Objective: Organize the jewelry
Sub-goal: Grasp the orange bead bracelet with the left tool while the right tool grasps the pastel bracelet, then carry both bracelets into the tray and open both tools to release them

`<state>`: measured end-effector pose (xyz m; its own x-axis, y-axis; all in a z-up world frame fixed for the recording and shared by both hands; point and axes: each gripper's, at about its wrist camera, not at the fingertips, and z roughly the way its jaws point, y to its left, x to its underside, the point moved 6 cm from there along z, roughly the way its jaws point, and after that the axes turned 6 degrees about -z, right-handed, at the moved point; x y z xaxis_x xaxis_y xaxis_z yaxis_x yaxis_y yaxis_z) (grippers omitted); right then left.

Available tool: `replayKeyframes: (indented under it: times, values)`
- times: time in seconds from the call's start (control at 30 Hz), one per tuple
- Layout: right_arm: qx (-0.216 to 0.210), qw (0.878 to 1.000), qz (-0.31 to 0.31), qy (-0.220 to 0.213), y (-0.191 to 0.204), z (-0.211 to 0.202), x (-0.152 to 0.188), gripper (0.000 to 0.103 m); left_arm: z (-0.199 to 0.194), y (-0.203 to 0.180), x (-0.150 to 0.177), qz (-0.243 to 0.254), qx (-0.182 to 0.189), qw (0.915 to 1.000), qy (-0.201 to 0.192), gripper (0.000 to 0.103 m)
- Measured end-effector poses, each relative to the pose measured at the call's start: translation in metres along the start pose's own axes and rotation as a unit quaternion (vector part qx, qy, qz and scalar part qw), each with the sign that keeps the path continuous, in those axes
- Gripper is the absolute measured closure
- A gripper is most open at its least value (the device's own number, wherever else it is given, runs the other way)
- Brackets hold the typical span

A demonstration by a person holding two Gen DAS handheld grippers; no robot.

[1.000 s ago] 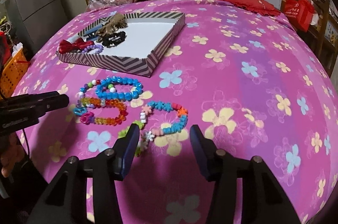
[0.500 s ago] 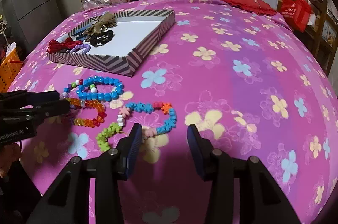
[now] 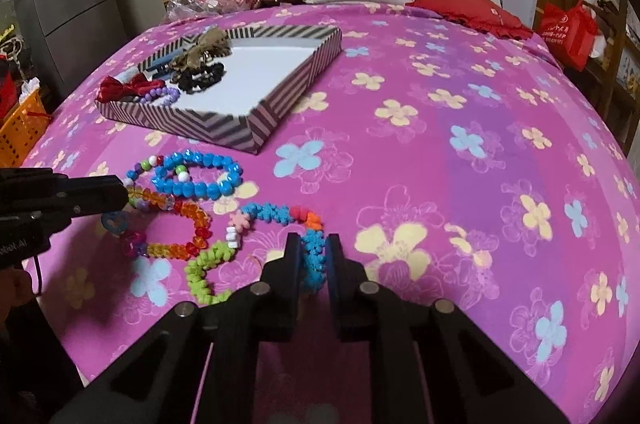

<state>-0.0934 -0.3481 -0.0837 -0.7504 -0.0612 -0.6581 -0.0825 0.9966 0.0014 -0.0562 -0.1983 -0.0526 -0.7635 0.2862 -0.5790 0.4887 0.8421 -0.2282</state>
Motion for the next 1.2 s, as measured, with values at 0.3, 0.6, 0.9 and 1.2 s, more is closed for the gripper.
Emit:
replayKeyframes:
  times: [0.3, 0.6, 0.9, 1.2]
  values:
    - [-0.009, 0.999, -0.025, -0.040, 0.009, -0.037, -0.038, 0.091, -0.037, 0.010, -0.030, -0.009, -0.012, 0.9990, -0.043, 0.093]
    - [-0.008, 0.995, -0.066, -0.077, 0.018, -0.059, -0.096, 0.091, -0.064, 0.044, -0.074, -0.035, -0.046, 0.9949, -0.083, 0.093]
    - [-0.025, 0.992, -0.093, -0.083, 0.036, -0.039, -0.158, 0.091, -0.047, 0.055, -0.107, -0.047, -0.067, 0.9928, -0.087, 0.093]
    - [-0.061, 0.993, -0.098, -0.028, 0.058, 0.044, -0.195, 0.091, 0.011, 0.087, -0.114, -0.121, -0.062, 0.9894, -0.051, 0.093]
